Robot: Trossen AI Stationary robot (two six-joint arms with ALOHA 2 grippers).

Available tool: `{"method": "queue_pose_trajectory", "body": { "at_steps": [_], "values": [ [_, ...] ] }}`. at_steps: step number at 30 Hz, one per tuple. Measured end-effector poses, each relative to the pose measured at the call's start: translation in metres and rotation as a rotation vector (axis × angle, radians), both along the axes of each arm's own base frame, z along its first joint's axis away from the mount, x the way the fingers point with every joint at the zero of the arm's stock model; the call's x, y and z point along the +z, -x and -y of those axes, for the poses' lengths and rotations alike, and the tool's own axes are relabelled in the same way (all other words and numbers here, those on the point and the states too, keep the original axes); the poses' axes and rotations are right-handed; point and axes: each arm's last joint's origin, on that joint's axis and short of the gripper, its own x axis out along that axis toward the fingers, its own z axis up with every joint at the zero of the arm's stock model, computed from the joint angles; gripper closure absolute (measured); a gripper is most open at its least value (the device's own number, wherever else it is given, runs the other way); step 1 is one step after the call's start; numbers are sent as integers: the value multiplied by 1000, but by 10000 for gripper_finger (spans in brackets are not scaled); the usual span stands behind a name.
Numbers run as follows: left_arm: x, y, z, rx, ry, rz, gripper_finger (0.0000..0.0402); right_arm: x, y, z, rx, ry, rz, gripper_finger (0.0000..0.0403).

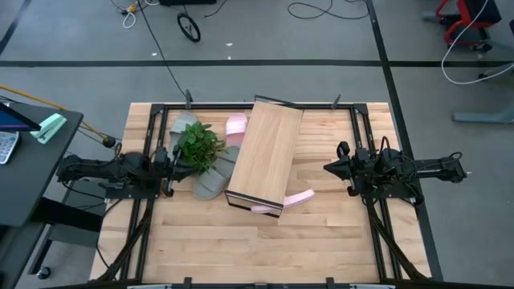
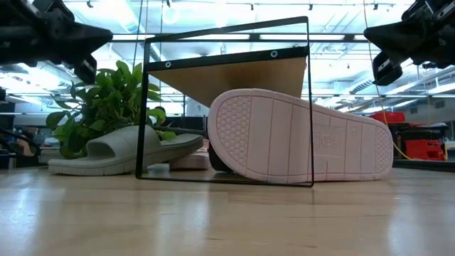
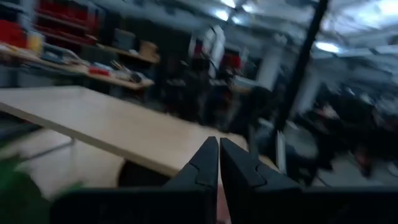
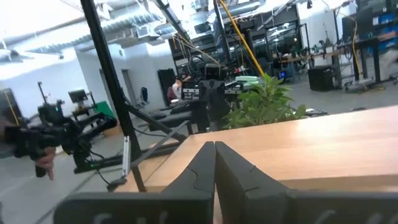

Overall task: Pick and place slides into the shelf
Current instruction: Put the bottom pink slide on the shelf

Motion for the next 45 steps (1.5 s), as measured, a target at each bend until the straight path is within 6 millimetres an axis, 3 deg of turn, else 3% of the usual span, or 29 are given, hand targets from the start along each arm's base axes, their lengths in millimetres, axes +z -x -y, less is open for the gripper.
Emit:
{"method": "queue_pose_trajectory", "body": {
  "at_steps": [5, 12, 19, 28, 36, 41, 45],
  "values": [
    [7, 2, -2, 50, 48, 79, 384, 0, 0, 4, -93, -226, 6, 392],
    [17, 6, -9, 296, 123, 136, 380, 2, 1, 7, -182, -259, 44, 386],
    [53, 18, -14, 390, 116, 178, 393, 16, 5, 9, -238, -288, 180, 391],
    [112, 34, -23, 565, 65, 51, 390, 59, 18, 13, -263, -289, 231, 386],
    [160, 25, -28, 628, 39, -34, 395, 102, 47, 10, -192, -365, -10, 390],
    [187, 18, -33, 674, 29, -77, 389, 130, 69, 9, -142, -397, -74, 389],
    [204, 6, -37, 686, 20, -169, 383, 145, 76, 7, -102, -352, -134, 386]
  ]
}}
